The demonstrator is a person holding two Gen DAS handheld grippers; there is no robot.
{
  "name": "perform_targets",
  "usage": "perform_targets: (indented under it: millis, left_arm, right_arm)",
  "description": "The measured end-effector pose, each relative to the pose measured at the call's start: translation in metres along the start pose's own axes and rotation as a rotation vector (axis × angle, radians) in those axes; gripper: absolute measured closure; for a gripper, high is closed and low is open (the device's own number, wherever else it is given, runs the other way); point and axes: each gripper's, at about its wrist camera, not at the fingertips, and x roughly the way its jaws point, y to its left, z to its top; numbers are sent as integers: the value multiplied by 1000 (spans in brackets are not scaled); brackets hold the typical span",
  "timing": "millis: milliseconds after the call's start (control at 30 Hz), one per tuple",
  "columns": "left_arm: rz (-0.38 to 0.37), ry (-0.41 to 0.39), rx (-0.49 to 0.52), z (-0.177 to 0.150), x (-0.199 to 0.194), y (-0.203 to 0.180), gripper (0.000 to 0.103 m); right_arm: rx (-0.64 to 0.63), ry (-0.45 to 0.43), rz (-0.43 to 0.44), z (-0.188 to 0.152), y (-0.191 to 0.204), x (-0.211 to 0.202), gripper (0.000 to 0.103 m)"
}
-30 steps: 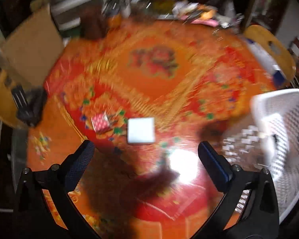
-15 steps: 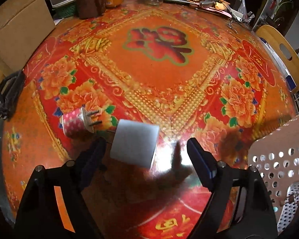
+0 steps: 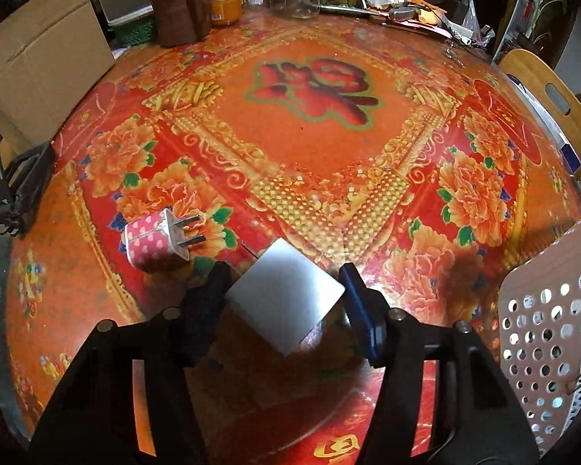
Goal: Organize rigid objects
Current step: 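Grasp the white charger lying on the tablecloth with the left tool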
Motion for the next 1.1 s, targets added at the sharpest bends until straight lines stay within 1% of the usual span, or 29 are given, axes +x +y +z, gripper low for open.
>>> perform_targets:
  millis: [67, 233, 300, 433, 700, 900, 1100]
  left_arm:
    - [5, -28, -11, -2, -5, 2, 48]
    - [53, -131, -28, -4, -24, 5, 48]
    - [80, -190, -23, -7, -37, 3, 48]
    - [164, -283, 15, -15, -63, -9, 48]
    - [226, -390, 47, -23, -116, -23, 47]
    - [236, -455, 73, -28, -158, -40, 47]
    - [238, -487, 87, -34, -182, -51, 47]
  right_arm:
    - [0, 1, -2, -1, 0, 0, 89]
    - [0, 1, -3, -1, -1, 0, 89]
    - [0, 0, -3, -1, -1, 0, 89]
    - [-4, 3, 2, -1, -1, 0, 89]
    - [-12, -2, 15, 1, -1, -1, 89]
    - [-15, -7, 28, 1, -1, -1, 89]
    - [-16, -10, 35, 1, -2, -1, 89]
